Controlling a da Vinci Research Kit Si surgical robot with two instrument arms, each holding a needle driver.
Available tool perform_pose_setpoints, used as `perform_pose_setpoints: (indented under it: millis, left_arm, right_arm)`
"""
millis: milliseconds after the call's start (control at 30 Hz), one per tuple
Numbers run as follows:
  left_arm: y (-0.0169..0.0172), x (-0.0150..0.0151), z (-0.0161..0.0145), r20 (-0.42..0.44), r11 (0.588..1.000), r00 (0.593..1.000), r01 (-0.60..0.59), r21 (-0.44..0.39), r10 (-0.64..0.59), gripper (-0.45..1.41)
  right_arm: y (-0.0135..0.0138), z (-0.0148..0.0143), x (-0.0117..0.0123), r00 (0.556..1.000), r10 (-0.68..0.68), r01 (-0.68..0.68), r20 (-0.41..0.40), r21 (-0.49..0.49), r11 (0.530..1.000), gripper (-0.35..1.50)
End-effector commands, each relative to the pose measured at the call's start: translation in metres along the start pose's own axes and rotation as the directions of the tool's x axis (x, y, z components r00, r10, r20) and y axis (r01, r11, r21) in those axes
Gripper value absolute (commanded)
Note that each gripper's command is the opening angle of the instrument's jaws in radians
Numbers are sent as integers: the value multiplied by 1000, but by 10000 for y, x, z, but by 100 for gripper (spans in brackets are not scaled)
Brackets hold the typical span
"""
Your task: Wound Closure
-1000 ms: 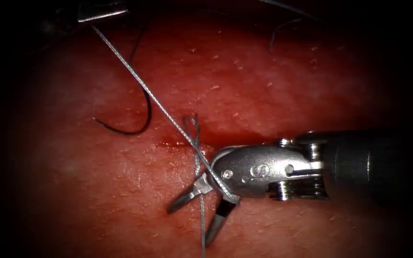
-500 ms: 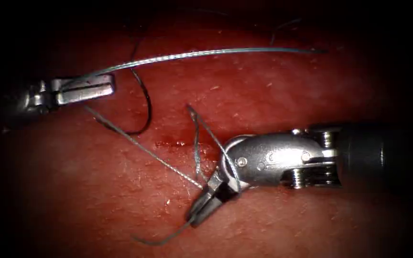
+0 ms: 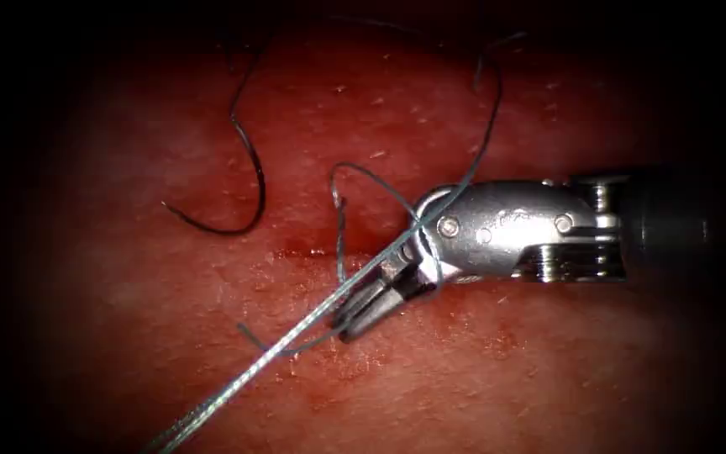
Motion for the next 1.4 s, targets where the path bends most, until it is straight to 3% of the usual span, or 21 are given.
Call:
perform_pose_setpoints:
  millis: [33, 67, 200, 400, 700, 1000, 1133, 1267, 1400]
  left_arm:
    - [21, 3, 6, -11, 1000, 1000, 11, -20, -12, -45]
    - [21, 3, 6, -11, 1000, 1000, 11, -20, -12, -45]
    - [76, 31, 2, -18, 997, 1000, 23, -78, -24, -45]
    - [111, 65, 1, -51, 992, 998, 38, -121, -45, -45]
    - [160, 79, 8, -66, 984, 996, 53, -170, -65, -45]
    - [189, 103, 8, -78, 981, 994, 54, -188, -70, -45]
    - [204, 122, 6, -85, 978, 994, 51, -204, -69, -45]
    - [229, 139, -1, -97, 972, 992, 54, -229, -78, -45]
    - [245, 142, -6, -103, 967, 990, 63, -249, -91, -45]
  right_arm:
    - [10, -3, -11, 1000, 18, -18, 10, -30, 999, -35]
    - [10, -3, -11, 1000, 18, -18, 10, -30, 999, -35]
    - [24, -19, -23, 999, 44, -41, 29, -95, 995, -35]
    - [36, -27, -31, 995, 83, -75, 49, -142, 987, -35]
    - [58, -43, -44, 980, 151, -118, 132, -232, 966, -35]
    - [51, -33, -50, 954, 295, -258, 50, -361, 896, -35]
    - [51, -30, -56, 929, 371, -347, -11, -381, 857, -35]
    - [60, -40, -67, 873, 483, -466, -72, -420, 779, -35]
    - [65, -46, -72, 852, 515, -502, -93, -425, 753, -35]
